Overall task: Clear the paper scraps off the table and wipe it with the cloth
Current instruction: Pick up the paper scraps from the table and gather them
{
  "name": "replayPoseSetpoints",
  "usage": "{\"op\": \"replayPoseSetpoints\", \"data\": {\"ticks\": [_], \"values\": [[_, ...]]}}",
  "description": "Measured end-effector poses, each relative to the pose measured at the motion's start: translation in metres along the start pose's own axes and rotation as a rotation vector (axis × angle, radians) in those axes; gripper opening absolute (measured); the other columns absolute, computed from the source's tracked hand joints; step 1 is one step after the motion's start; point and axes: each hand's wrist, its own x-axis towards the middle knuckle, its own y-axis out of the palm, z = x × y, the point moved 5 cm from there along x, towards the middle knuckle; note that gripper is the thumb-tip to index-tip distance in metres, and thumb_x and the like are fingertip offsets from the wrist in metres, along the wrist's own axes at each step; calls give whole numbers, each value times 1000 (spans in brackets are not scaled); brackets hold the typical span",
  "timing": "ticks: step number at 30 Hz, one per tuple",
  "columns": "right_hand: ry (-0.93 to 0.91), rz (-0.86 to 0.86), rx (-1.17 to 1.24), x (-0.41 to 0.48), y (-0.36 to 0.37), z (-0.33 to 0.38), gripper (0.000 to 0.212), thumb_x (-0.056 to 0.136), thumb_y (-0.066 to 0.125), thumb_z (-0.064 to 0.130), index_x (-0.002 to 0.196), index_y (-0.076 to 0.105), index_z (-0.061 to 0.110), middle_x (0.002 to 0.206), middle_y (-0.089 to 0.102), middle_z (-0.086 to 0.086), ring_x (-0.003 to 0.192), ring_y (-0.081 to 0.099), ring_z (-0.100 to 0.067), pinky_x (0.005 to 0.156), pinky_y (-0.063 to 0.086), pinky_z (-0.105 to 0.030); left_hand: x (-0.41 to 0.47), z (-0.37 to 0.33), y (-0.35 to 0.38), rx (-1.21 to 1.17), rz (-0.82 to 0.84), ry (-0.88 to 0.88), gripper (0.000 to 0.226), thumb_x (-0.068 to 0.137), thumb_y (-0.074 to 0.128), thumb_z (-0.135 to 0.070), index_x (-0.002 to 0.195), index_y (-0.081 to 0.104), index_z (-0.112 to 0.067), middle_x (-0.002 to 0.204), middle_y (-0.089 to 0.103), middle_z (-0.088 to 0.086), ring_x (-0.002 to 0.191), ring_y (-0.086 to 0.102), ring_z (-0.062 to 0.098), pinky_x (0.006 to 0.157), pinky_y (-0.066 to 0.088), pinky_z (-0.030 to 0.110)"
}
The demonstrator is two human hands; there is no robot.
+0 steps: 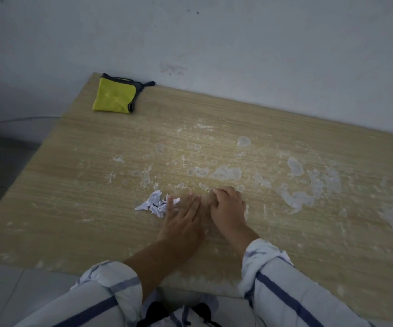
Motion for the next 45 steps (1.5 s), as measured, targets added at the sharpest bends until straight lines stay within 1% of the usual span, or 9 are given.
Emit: {"op": "replayPoseSetpoints", "data": {"ticks": [7,13,18,25,29,34,37,41,45], "values": [[-71,-21,-8,10,3,9,35,92,45,28,124,54,19,131,45,-3,121,36,-26,101,28,-40,-2,15,8,18,17,-178,69,92,19,-52,131,52,-6,140,49,12,138,26,27,110,-5,61],[-21,-72,108,14,7,14,14,88,49,15,91,62,14,108,52,-5,104,42,-26,88,30,-36,-4,16,5,0,-39,-215,81,89,-5,-60,146,23,-10,155,22,9,141,-9,22,109,-14,56],[-19,-93,146,16,7,10,10,85,54,16,90,63,13,106,54,-4,103,45,-25,90,34,-38,-4,16,6,-12,-18,-207,80,85,-4,-59,149,5,-13,159,3,5,136,-27,18,105,-27,53],[-4,-89,279,18,6,11,10,84,57,12,77,63,15,92,60,0,93,52,-21,87,42,-38,-2,19,-3,-28,-26,-230,69,88,19,-52,139,42,-12,150,34,7,139,3,22,108,-11,60],[-12,-75,311,14,7,12,10,83,57,9,79,63,16,91,60,1,95,53,-23,88,43,-42,8,24,-16,-14,-58,-235,56,86,28,-40,124,59,-12,139,50,10,137,32,29,109,-16,56],[-67,-57,341,12,8,14,9,83,56,11,77,60,15,85,57,6,88,53,-21,83,45,-46,31,28,-26,-96,-19,-218,48,99,28,-25,146,23,-18,155,18,0,146,-2,22,108,-16,59],[-108,-81,389,8,5,16,10,86,54,12,79,61,10,80,61,-2,79,52,-20,73,47,-41,44,29,-36,-160,2,-147,40,99,33,-23,138,37,-26,152,26,-4,146,2,19,109,-14,58],[-42,-92,578,4,-9,20,12,88,54,10,77,57,6,75,57,-5,70,51,-18,63,41,-32,54,38,-49,-307,-12,-203,23,95,40,-24,102,61,-27,126,52,-5,134,31,17,115,-7,55],[117,-28,851,4,-14,25,13,85,55,10,73,52,6,68,48,-3,62,43,-13,59,36,-28,54,53,-64,-469,-103,-275,15,90,54,-31,87,69,-31,97,67,-10,105,56,15,109,26,40]]}}
